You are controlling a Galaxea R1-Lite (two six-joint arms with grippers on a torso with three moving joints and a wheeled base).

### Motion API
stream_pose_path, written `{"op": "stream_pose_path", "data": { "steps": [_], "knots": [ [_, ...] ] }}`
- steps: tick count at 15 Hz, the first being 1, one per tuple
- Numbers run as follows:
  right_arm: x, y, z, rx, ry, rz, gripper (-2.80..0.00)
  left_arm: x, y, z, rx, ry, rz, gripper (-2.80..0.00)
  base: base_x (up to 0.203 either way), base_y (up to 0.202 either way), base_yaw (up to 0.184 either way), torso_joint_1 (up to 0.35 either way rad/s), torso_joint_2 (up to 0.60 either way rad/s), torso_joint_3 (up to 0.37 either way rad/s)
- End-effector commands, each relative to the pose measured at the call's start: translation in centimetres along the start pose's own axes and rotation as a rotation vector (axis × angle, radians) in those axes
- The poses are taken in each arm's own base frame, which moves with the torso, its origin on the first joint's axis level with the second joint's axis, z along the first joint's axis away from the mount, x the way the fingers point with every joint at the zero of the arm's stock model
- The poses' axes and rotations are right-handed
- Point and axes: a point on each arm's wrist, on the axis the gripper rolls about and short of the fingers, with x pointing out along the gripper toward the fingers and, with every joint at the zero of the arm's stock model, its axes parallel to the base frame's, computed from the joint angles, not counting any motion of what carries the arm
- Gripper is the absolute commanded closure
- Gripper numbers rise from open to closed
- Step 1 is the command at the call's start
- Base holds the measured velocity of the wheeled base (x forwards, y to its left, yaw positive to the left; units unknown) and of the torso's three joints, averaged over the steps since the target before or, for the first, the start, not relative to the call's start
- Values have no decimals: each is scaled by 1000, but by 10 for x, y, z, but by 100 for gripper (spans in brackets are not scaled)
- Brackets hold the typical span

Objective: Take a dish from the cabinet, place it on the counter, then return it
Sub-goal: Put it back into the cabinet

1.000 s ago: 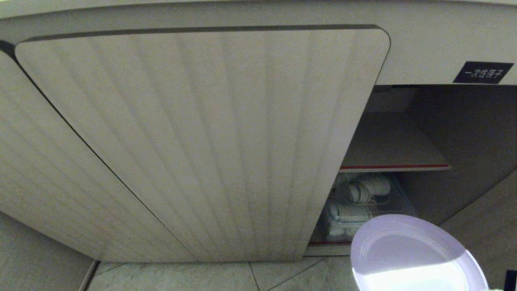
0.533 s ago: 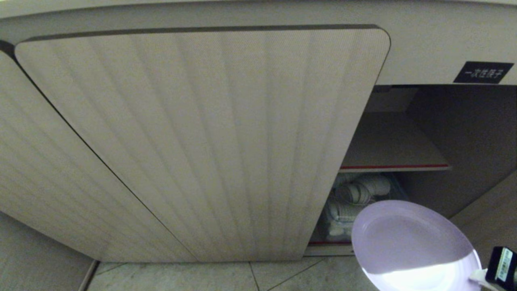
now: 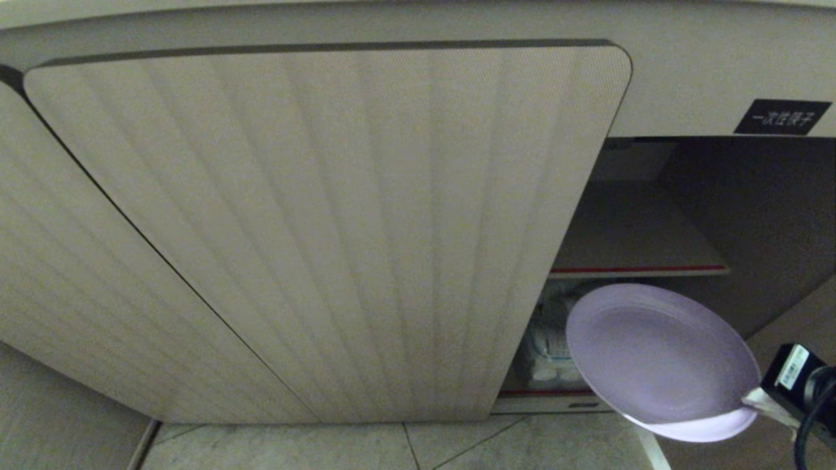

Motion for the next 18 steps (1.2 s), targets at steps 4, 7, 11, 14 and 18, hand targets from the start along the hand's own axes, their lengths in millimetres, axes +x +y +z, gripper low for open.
{"op": "stream_pose_path", "data": {
  "steps": [4, 7, 11, 14, 18],
  "knots": [
    [11, 6, 8, 27, 4, -40, 0, 0, 0, 0, 0, -1, 0, 0, 0, 0, 0, 0, 0, 0],
    [18, 8, 16, 59, -22, -35, 0, 0, 0, 0, 0, -1, 0, 0, 0, 0, 0, 0, 0, 0],
    [25, 10, 23, 82, -43, -30, 0, 0, 0, 0, 0, -1, 0, 0, 0, 0, 0, 0, 0, 0],
    [33, 12, 29, 102, -65, -26, 0, 0, 0, 0, 0, -1, 0, 0, 0, 0, 0, 0, 0, 0],
    [42, 18, 41, 126, -87, -26, 0, 0, 0, 0, 0, -1, 0, 0, 0, 0, 0, 0, 0, 0]
  ]
}}
